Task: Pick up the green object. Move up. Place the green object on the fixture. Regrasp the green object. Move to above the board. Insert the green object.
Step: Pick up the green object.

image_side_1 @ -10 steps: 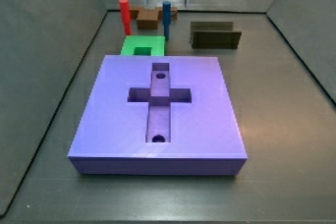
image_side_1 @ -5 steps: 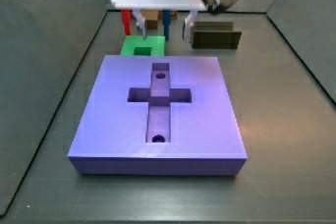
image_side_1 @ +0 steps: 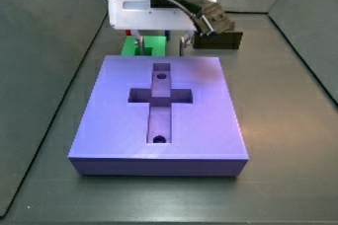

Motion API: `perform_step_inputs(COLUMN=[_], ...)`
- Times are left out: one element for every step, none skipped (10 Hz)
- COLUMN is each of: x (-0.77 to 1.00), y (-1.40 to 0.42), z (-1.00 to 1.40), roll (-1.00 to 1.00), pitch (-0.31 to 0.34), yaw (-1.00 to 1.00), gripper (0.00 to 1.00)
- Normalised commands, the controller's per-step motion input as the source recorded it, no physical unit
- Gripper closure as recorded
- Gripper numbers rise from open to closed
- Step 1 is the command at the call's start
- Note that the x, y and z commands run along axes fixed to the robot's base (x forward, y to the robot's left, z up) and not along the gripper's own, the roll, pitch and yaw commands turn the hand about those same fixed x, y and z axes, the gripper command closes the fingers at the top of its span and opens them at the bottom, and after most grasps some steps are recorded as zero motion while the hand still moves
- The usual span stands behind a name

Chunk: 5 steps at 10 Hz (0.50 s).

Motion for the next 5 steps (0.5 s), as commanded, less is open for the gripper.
perform_step_inputs(x=[0.00, 0.00, -0.01, -0.02, 0.00], y=[0.05, 0.07, 0.05, 0.03, 0.00], z=[-0.19, -0.19, -0.21, -0.18, -0.19], roll=[-0.07, -0.05, -0.04, -0.09, -0.13], pitch=[-0.003, 0.000, -0.013, -0.037, -0.056], yaw=[-0.11, -0.13, -0.16, -0.11, 0.00], gripper=[0.00, 0.00, 0.00, 0.00, 0.00])
